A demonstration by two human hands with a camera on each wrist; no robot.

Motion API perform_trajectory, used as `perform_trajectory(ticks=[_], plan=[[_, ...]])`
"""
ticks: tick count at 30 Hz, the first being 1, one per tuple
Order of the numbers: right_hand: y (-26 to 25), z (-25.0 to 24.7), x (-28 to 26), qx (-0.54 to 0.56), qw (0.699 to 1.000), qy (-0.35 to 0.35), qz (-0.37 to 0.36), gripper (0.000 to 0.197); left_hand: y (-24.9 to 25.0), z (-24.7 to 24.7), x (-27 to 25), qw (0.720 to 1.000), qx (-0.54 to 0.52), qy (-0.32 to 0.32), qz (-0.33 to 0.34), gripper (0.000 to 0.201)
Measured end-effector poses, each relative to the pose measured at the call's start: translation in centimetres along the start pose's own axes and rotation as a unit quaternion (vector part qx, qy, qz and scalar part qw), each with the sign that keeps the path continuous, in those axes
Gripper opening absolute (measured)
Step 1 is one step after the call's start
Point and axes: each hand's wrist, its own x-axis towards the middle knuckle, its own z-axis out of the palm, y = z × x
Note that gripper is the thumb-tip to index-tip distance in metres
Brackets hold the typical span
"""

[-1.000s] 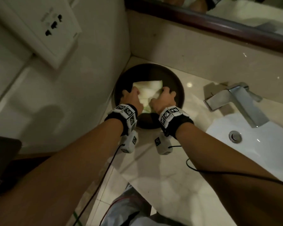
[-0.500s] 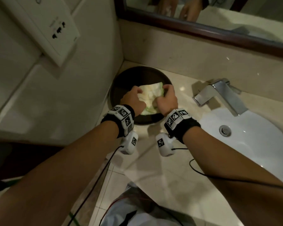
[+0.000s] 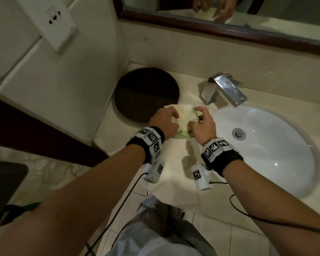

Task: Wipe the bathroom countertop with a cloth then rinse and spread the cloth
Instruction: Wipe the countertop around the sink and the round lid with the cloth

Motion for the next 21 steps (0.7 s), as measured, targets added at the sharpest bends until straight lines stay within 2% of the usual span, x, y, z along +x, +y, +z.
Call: perform_trajectory(ticks=[3, 5, 7, 9, 12, 14, 16, 21], plan=[[1.4, -1.0, -0.6, -0.036, 0.999, 0.005, 0.009, 0.04, -0.1, 1.7, -0.9, 1.0, 0.016, -0.006, -0.002, 0.026], [2.2, -1.3, -0.9, -0.134, 0.991, -0.006, 0.008, 0.04, -0.7, 2.7, -1.2, 0.999, 0.018, -0.033, -0.004, 0.03], [3.1, -1.3, -1.3, -0.271, 0.962, -0.013, -0.029, 0.047, -1.6, 3.4, -1.7, 0.998, 0.024, -0.051, -0.022, 0.032], [4.0, -0.7, -1.5, -0.353, 0.929, -0.014, -0.111, 0.049, -2.7, 3.8, -2.0, 0.997, 0.046, -0.046, -0.044, 0.032], [4.9, 0.4, -1.0, -0.421, 0.879, -0.065, -0.215, 0.054, -4.4, 3.7, -2.2, 0.993, 0.105, -0.04, -0.042, 0.03], [5.6, 1.4, -0.3, -0.457, 0.85, -0.128, -0.229, 0.058, -5.6, 3.3, -2.0, 0.991, 0.119, -0.033, -0.046, 0.032], [6.3, 2.3, 0.4, -0.475, 0.828, -0.16, -0.25, 0.059, -6.9, 2.6, -1.7, 0.99, 0.127, -0.019, -0.056, 0.038], [7.7, 3.3, 1.2, -0.469, 0.837, -0.149, -0.239, 0.06, -10.3, 0.9, -1.0, 0.979, 0.194, -0.025, -0.058, 0.062]])
